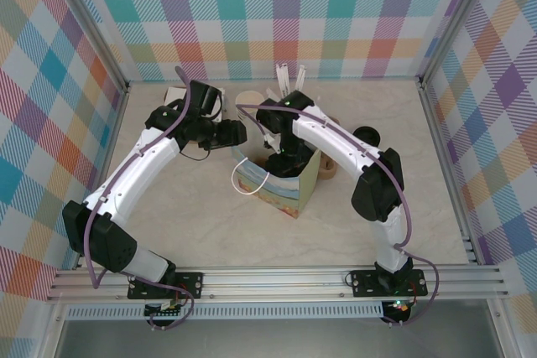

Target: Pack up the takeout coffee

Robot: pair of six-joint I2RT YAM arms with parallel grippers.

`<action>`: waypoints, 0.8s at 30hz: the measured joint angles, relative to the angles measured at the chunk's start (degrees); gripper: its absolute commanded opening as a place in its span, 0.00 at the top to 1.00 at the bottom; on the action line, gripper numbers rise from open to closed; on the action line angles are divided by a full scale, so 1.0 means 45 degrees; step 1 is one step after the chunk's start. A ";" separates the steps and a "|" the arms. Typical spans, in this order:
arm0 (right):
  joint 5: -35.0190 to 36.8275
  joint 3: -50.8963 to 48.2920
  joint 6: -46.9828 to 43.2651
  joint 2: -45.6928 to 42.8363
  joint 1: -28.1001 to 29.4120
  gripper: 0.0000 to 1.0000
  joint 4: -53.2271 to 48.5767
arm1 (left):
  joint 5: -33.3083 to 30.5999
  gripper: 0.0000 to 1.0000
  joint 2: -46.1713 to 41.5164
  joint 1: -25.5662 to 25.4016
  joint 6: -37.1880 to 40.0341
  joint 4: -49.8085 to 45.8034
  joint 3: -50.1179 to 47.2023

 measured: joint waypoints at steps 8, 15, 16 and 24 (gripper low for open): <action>0.0000 -0.0801 -0.0044 -0.0005 -0.0010 0.21 0.0597 | 0.0000 0.40 0.0000 0.0000 0.0000 0.0000 -0.0015; 0.0005 -0.1200 -0.0049 -0.0092 -0.0010 0.21 0.1049 | 0.0000 0.40 0.0000 0.0000 0.0000 0.0000 -0.0024; 0.0005 -0.1214 -0.0053 -0.0102 -0.0010 0.21 0.1073 | 0.0000 0.40 0.0000 0.0000 0.0000 0.0000 -0.0024; 0.0078 -0.1350 -0.0228 -0.0253 -0.0010 0.21 0.1311 | -0.0005 0.39 0.0000 0.0000 0.0000 0.0000 -0.0024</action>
